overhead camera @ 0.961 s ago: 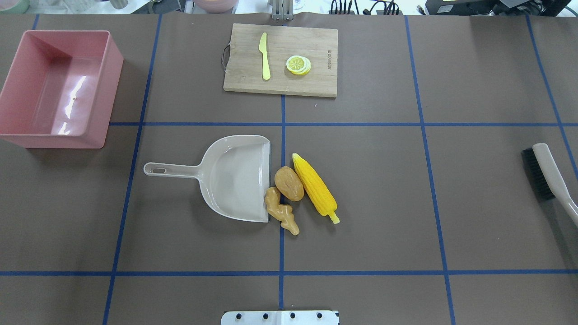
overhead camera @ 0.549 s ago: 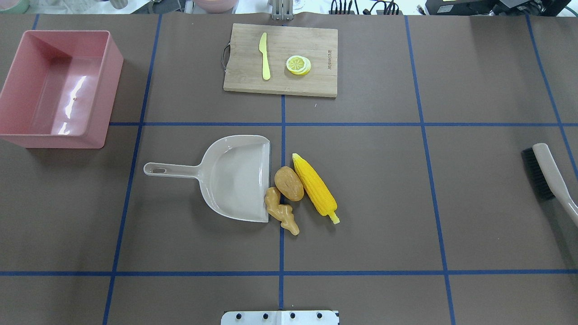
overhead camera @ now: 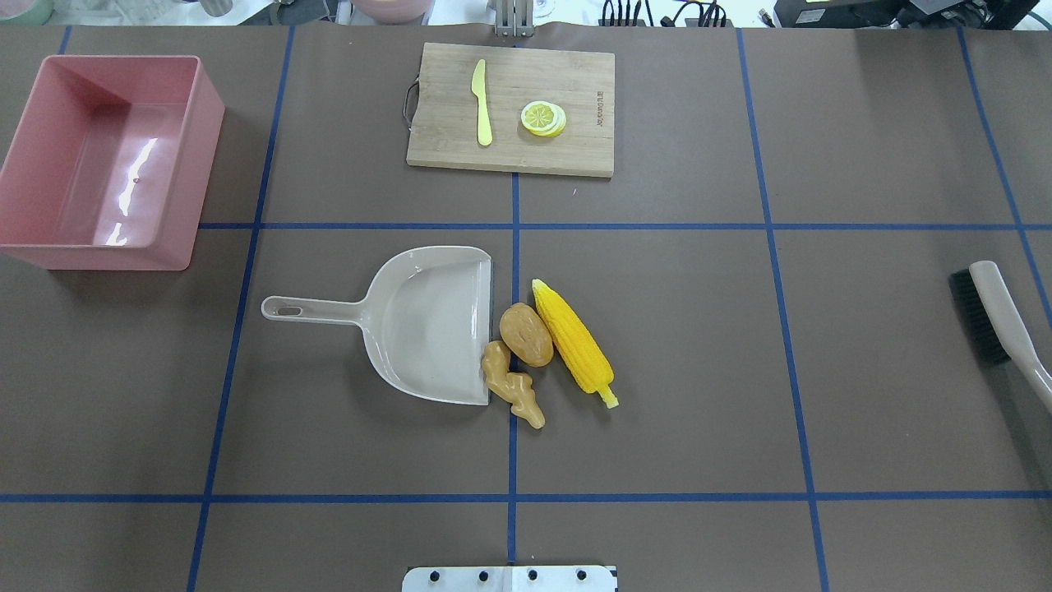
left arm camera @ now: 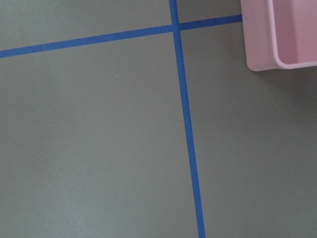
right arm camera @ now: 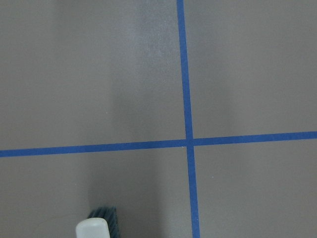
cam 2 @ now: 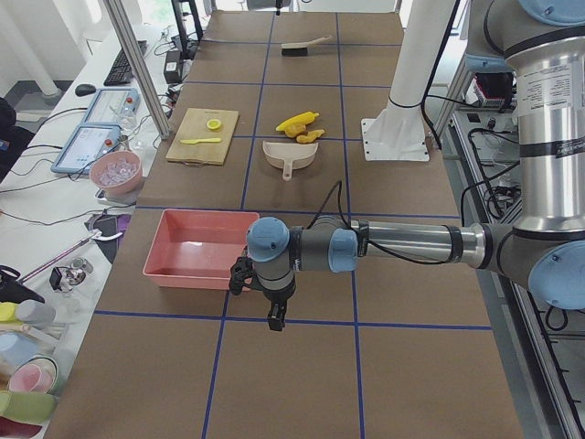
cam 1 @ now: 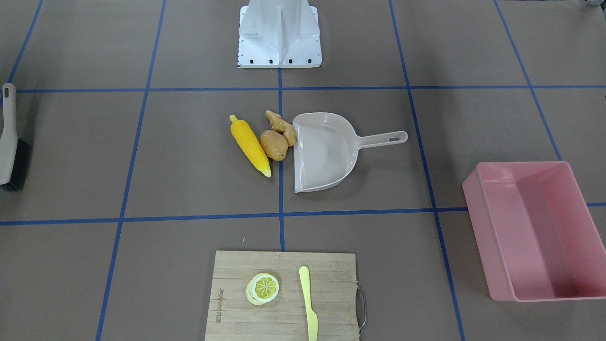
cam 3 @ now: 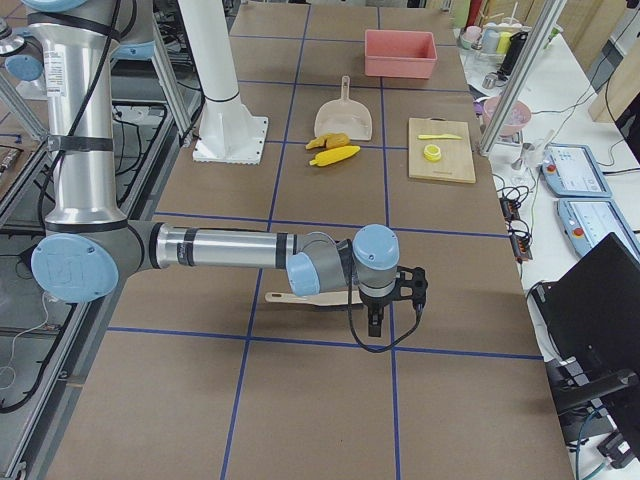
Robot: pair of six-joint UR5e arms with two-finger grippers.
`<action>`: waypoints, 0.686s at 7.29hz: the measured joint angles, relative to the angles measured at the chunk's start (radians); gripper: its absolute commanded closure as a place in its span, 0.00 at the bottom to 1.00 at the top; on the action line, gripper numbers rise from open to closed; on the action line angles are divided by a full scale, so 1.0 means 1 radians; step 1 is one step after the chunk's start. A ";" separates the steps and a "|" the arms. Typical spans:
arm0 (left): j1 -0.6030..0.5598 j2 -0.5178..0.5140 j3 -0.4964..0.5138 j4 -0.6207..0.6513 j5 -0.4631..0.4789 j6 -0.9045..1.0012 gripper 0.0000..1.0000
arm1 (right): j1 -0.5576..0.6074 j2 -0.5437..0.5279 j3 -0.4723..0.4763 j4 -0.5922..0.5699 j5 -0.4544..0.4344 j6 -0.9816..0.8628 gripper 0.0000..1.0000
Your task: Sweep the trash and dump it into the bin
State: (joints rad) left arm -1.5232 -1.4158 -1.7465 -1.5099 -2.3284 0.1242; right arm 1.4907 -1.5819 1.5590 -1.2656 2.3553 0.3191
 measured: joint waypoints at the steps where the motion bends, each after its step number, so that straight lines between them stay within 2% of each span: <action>1: 0.000 -0.001 0.002 0.001 0.000 0.000 0.02 | -0.005 -0.014 -0.004 0.047 0.002 0.000 0.07; 2: 0.000 -0.002 0.000 0.002 -0.001 -0.001 0.02 | -0.021 -0.054 -0.003 0.114 0.008 0.006 0.07; 3: 0.000 -0.003 -0.003 0.003 -0.002 -0.001 0.02 | -0.055 -0.108 0.007 0.185 0.017 0.047 0.00; 5: 0.002 -0.008 -0.012 0.000 -0.030 -0.001 0.02 | -0.173 -0.206 0.091 0.297 0.017 0.282 0.00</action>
State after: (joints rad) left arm -1.5210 -1.4236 -1.7582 -1.5101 -2.3582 0.1227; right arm 1.3172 -1.7881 1.6495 -0.9683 2.3720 0.6006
